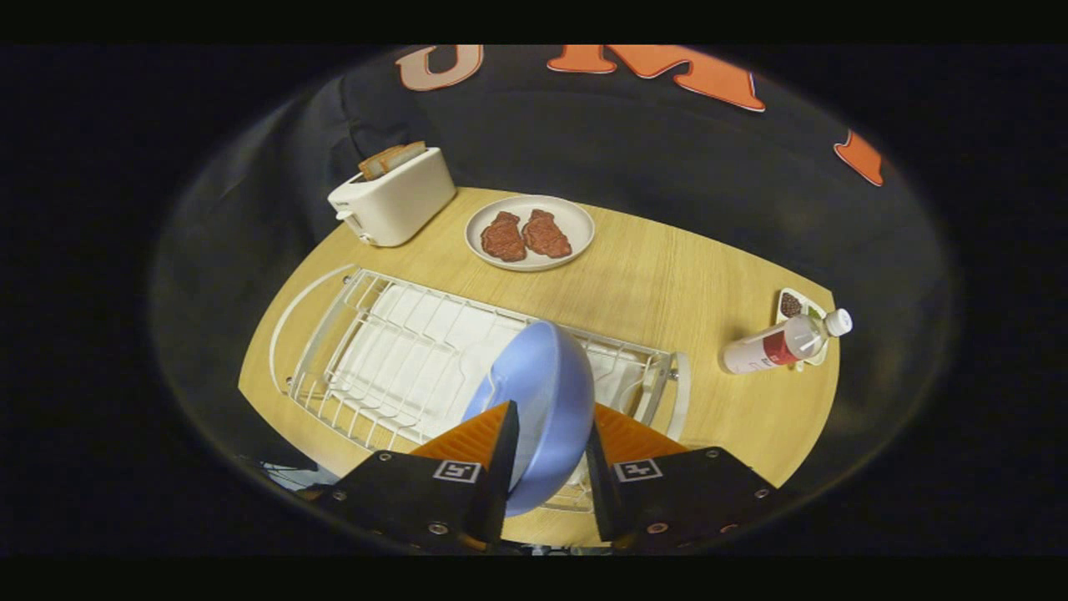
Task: Take the plate from the dish rack, then take the spoon from the basket and place it into the plate.
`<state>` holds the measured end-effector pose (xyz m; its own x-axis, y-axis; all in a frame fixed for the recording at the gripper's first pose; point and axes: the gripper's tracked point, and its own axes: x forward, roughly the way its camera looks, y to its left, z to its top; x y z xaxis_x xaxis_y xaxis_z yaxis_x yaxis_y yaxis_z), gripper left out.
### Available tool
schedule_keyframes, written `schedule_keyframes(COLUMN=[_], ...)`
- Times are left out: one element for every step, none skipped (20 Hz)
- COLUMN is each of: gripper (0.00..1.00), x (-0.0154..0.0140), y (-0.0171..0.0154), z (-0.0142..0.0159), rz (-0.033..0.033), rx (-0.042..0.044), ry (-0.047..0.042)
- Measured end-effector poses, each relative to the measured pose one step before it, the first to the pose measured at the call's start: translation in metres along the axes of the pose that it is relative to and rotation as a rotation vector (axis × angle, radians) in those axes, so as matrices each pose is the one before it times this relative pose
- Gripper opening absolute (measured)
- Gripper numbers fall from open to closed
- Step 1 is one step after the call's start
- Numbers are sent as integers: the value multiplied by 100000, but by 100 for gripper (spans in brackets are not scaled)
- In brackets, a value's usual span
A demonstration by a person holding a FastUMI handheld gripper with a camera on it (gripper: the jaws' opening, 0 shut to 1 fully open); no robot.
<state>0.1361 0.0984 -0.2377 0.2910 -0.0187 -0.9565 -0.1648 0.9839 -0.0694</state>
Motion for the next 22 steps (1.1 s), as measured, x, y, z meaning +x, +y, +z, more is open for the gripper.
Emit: schedule_keyframes(gripper=[39, 36, 34, 33, 29, 29, 27, 24, 22, 20, 19, 19, 20, 20, 20, 20, 20, 20, 20, 20, 20, 20], x=[-382, -503, -589, -498, -263, -848, -584, -809, -647, -886, -763, -927, -917, -1009, -906, -993, -856, -673, -635, -634, -513, -457], y=[-597, -54, 103, -539, -1043, -996, -699, -55, -201, -458, -261, -146, -103, -102, 11, 30, 186, 65, 28, 23, 102, 183], z=[502, 660, 832, 827, 688, 597, 469, 402, 386, 200, -6, -371, -404, -353, -398, -500, -769, -1151, -1207, -1201, -1187, -1386], rz=[-2616, -239, 1167, -1670, -3671, -3715, -2082, 157, -627, -773, -256, 324, 698, 741, 984, 1402, 1762, 1771, 1047, 1192, 952, 1310], rx=[-119, 872, 1462, 738, -1096, -1968, -1013, 1446, 279, -386, -797, -313, -219, 477, 345, 1531, 1119, 1356, 1073, 511, 354, 792], ry=[-976, -1352, -1867, -2342, -1754, -2364, -1437, -1480, -1888, -1836, -1169, -930, -424, -1560, -1894, -2500, -1577, -738, 196, -690, -205, -339])
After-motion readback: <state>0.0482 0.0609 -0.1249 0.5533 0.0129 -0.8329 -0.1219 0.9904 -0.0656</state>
